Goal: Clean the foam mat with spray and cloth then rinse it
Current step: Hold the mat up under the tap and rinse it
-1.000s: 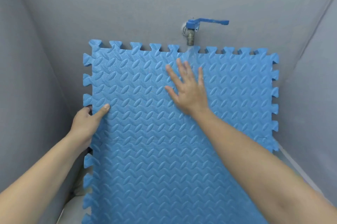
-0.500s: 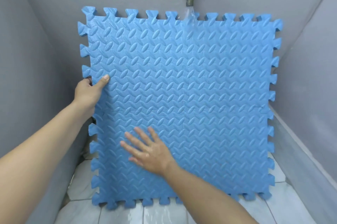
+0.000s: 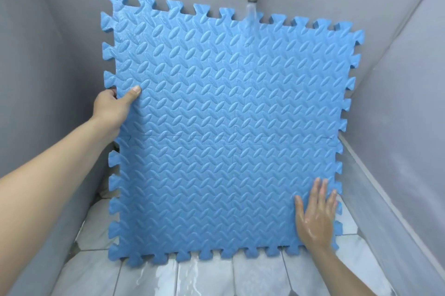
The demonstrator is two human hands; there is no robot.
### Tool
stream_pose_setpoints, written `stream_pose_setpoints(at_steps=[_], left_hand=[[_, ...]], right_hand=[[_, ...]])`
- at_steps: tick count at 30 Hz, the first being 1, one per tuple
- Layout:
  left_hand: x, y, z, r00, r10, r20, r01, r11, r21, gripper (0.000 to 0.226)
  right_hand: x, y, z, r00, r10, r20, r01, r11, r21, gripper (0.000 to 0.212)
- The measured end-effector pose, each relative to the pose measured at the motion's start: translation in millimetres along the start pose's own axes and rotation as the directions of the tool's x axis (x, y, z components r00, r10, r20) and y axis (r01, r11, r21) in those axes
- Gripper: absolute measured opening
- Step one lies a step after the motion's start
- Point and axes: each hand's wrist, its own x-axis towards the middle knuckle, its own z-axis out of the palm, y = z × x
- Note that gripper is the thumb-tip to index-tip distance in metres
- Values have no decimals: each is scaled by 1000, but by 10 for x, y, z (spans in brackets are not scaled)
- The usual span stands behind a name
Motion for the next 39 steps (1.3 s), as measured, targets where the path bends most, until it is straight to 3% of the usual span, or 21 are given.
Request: stream_pose_setpoints(at_steps=[2, 4, 6, 9, 11, 14, 17, 20, 21, 23, 26, 28, 32, 35, 39], left_hand=[[-28, -9, 14, 1000, 8, -12, -8, 1000, 20, 52], [-32, -20, 14, 1000, 18, -25, -17, 999, 36, 51], [-25, -14, -5, 999, 33, -30, -32, 999, 41, 50], [-13, -45, -20, 999, 43, -15, -42, 998, 50, 56], [-3, -84, -35, 998, 62, -24, -60, 996, 69, 53], [0, -118, -25, 997, 74, -19, -72, 994, 77, 69], [-3, -65, -39, 996, 82, -24, -79, 992, 100, 78], [1, -73, -18, 997, 73, -20, -70, 991, 117, 74], [-16, -56, -23, 998, 65, -23, -62, 991, 118, 75], [-34, -27, -25, 998, 52, -19, -50, 993, 108, 83], [-41, -28, -51, 999, 49, -18, -47, 993, 106, 90], [-51, -16, -45, 999, 48, -24, -45, 993, 107, 80], [-58, -1, -20, 998, 57, -28, -54, 994, 94, 58], [-30, -32, -36, 998, 58, -23, -56, 993, 103, 64], [-42, -25, -11, 997, 79, -20, -77, 993, 87, 49]], right_hand=[[310, -500, -99, 983, -181, -12, 181, 983, 16, 70], [766, -1037, -282, 916, -397, -52, 398, 917, 11, 65], [1363, -1416, -623, 883, -458, -98, 461, 887, 3, 61], [2123, -1552, -1217, 920, -360, -152, 361, 932, -24, 58], [2318, -1541, -1448, 948, -308, -84, 308, 951, -17, 59], [2261, -1776, -1575, 966, -254, -55, 260, 949, 181, 62], [2166, -2290, -1867, 925, -263, -275, 356, 854, 379, 64], [2125, -2794, -2294, 828, -302, -473, 501, 776, 382, 61], [2166, -2913, -2407, 815, -340, -469, 523, 781, 343, 58], [2263, -3082, -2554, 844, -429, -322, 500, 847, 181, 49], [2343, -3222, -2551, 903, -407, -133, 421, 901, 103, 48], [2314, -3288, -2460, 923, -345, -169, 371, 915, 161, 51], [2256, -3391, -2347, 914, -301, -272, 337, 937, 95, 57], [2331, -3359, -2348, 914, -321, -247, 355, 929, 104, 55], [2387, -3342, -2362, 908, -345, -237, 379, 918, 119, 54]])
